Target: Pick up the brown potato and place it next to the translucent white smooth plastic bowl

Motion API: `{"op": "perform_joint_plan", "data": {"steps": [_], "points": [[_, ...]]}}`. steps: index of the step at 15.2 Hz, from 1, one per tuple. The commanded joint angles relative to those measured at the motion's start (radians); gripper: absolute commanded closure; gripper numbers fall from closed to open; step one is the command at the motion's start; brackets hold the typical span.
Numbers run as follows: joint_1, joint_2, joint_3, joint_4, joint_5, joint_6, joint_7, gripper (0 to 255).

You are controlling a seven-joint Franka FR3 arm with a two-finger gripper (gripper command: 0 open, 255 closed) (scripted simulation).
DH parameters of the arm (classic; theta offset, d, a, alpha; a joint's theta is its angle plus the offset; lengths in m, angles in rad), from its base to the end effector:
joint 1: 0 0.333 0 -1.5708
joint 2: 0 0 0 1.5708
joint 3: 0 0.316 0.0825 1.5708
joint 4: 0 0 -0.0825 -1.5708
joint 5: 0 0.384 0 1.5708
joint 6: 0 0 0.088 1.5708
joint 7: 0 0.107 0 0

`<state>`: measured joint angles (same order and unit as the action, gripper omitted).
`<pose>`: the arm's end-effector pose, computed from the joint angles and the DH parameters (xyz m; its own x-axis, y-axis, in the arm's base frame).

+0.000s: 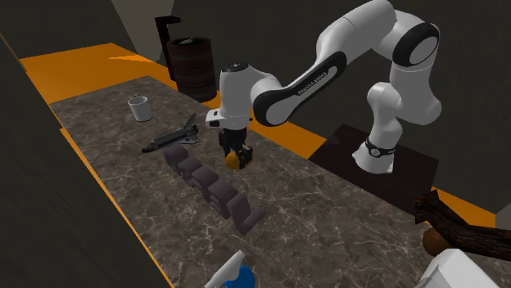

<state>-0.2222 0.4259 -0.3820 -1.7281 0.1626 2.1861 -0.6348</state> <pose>0.5623 -0.3511 0.3573 0.9988 -0.0219 0.0442 -0.0242 -0.9983 0.0526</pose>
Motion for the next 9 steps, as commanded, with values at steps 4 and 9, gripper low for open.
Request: {"op": "perform_joint_plan", "data": {"steps": [4,9], "points": [[0.004,-0.029,-0.007,0.028,-0.014,-0.056,0.008,255],[0.006,-0.052,-0.013,0.064,-0.026,-0.113,0.015,255]]}}
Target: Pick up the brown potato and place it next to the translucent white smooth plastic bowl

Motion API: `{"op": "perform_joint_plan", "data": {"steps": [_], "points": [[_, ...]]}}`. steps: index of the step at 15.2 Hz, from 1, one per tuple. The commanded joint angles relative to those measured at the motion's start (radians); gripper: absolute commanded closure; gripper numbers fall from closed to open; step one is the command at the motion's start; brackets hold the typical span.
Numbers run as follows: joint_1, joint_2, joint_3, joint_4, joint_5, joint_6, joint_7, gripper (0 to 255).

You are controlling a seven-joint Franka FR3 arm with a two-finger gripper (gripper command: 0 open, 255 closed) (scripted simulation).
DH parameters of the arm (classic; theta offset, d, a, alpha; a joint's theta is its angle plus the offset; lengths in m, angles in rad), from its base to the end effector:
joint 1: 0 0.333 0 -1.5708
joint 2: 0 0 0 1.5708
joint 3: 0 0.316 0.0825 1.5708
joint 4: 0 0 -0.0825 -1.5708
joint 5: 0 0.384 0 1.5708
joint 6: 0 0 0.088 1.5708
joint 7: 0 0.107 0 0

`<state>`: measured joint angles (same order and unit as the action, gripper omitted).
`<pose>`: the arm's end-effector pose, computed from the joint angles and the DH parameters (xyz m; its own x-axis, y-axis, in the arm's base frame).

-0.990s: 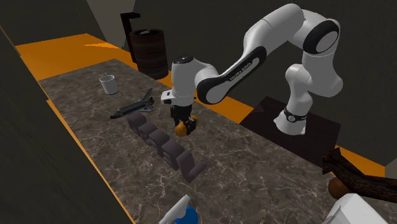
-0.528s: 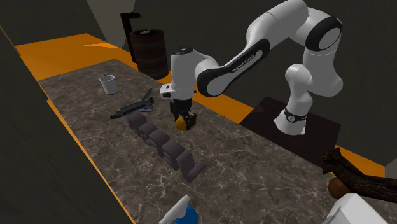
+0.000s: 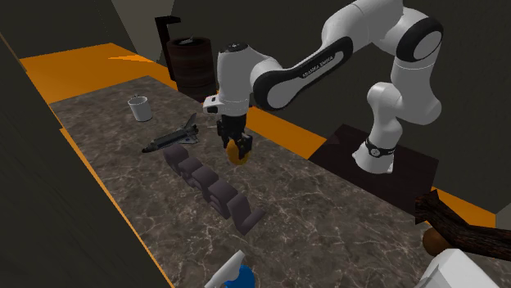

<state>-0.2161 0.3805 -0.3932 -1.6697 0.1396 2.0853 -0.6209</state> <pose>0.5627 -0.3510 0.4043 0.9988 -0.0220 0.0442 -0.0243 -0.9983 0.0526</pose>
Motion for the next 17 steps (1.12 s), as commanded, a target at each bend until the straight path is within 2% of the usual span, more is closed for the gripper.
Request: {"op": "perform_joint_plan", "data": {"steps": [1,17], "points": [[0.001,-0.011,-0.003,0.014,-0.005,-0.024,0.002,255],[-0.003,-0.047,-0.013,0.180,-0.025,-0.224,0.014,255]]}}
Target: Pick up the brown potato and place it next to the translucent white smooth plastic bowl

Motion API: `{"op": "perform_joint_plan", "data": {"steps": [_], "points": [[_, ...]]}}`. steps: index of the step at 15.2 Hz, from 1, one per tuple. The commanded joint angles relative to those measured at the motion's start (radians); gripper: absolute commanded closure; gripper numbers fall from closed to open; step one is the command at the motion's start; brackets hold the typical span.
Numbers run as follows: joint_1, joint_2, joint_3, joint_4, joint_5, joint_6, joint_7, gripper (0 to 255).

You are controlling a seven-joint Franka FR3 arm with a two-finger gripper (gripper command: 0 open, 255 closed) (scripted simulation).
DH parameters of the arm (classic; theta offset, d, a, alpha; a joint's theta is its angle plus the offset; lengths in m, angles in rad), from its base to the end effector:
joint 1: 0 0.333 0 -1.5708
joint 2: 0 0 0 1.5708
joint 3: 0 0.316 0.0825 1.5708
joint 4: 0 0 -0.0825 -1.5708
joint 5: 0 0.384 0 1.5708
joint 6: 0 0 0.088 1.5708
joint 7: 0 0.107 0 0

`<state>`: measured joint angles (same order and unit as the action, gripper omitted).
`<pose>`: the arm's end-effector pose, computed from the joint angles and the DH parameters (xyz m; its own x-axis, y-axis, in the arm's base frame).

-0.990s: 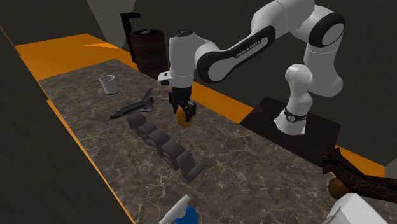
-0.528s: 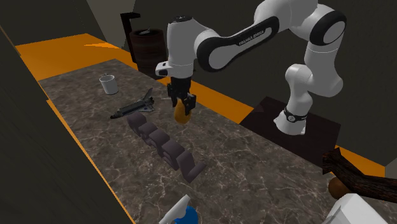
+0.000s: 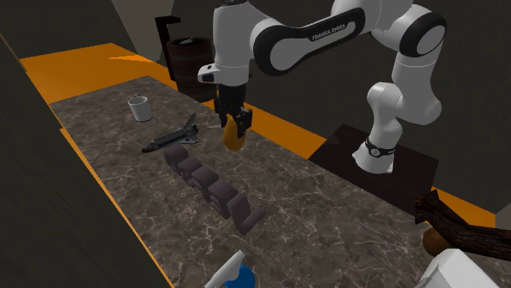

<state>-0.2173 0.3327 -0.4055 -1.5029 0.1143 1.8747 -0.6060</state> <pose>0.5620 -0.3506 0.4951 0.9988 -0.0220 0.0442 -0.0244 -0.9983 0.0526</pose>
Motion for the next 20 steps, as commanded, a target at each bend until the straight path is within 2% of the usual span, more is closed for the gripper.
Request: {"op": "perform_joint_plan", "data": {"steps": [1,16,20], "points": [[-0.002,0.000,-0.001,0.026,0.000,-0.026,-0.001,255],[-0.029,0.032,-0.005,0.273,0.010,-0.242,-0.002,255],[0.064,-0.118,0.010,0.071,-0.056,-0.180,0.086,255]]}}
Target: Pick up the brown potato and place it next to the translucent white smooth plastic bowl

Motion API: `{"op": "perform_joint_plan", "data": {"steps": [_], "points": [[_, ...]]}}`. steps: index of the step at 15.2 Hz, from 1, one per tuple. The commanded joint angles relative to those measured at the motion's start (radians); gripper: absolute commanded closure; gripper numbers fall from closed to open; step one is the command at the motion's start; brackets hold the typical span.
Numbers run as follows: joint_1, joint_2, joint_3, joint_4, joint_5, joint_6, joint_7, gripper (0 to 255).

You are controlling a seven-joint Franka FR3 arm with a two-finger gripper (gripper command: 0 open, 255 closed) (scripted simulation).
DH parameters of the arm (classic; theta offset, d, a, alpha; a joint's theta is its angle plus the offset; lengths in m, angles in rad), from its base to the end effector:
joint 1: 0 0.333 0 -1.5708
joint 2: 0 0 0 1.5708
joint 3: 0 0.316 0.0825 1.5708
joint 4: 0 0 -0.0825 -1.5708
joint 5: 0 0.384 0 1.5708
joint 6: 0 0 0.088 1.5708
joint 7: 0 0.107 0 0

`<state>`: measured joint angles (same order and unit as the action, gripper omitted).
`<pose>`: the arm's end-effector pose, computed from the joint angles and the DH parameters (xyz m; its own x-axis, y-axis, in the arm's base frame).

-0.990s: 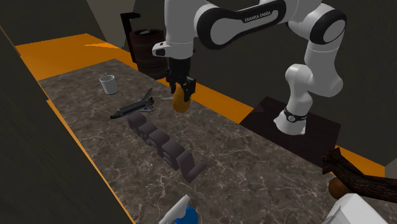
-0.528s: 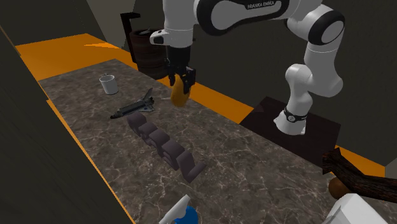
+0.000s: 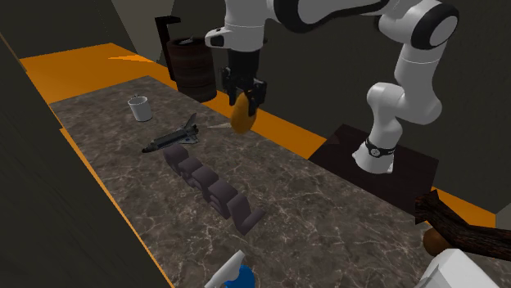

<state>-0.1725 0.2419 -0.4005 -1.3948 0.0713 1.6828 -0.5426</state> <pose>0.5515 -0.3116 0.5845 0.9988 -0.0214 0.0439 -0.0237 -0.9983 0.0525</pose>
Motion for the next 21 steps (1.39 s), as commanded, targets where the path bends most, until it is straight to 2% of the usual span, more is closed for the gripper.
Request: {"op": "perform_joint_plan", "data": {"steps": [1,10,21], "points": [[0.039,-0.060,0.012,-0.079,-0.028,0.023,0.047,255],[0.166,-0.303,0.107,-0.363,-0.128,0.073,0.275,255],[0.273,-0.478,0.268,-0.551,-0.156,0.073,0.551,255]]}}
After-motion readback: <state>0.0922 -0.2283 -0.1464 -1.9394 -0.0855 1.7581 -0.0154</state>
